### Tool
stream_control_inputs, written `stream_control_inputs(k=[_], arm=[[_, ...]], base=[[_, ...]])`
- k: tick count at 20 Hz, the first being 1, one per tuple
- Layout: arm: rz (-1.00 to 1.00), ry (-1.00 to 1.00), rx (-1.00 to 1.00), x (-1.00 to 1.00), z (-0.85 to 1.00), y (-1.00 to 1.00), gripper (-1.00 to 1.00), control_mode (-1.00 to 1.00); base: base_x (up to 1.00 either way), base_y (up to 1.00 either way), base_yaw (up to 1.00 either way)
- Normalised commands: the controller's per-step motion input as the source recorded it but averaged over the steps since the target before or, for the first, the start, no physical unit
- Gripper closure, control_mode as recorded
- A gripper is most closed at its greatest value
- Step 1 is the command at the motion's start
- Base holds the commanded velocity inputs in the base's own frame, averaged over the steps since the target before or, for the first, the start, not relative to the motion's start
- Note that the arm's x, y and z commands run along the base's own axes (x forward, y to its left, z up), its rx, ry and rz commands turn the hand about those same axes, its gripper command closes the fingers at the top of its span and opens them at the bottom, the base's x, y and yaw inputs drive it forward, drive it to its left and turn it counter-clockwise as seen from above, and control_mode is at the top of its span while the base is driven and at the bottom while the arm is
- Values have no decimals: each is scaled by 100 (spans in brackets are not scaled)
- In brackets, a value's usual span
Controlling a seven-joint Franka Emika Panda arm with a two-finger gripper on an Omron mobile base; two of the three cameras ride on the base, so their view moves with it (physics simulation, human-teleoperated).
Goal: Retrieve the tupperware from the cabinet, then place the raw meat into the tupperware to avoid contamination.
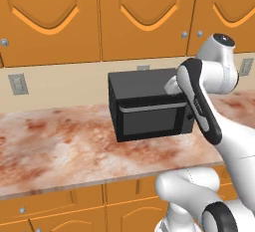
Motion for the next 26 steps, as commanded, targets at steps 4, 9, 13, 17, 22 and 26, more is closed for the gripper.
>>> stream_control_inputs(k=[4, 9, 13, 17, 22, 26], arm=[[3, -21, -3, -16, 10, -13, -100, -100], [0, -18, -2, -3, 18, -17, -100, -100], [0, -17, -1, -1, 24, -15, -100, -100], [0, -17, 0, 0, 29, -14, -100, -100], [0, -18, 0, -1, 26, -14, -100, -100], [0, -19, 0, -2, 24, -13, -100, -100]], base=[[0, 0, 0], [0, 0, 0], [0, 0, 0], [0, 0, 0], [0, 0, 0], [0, 0, 0]])
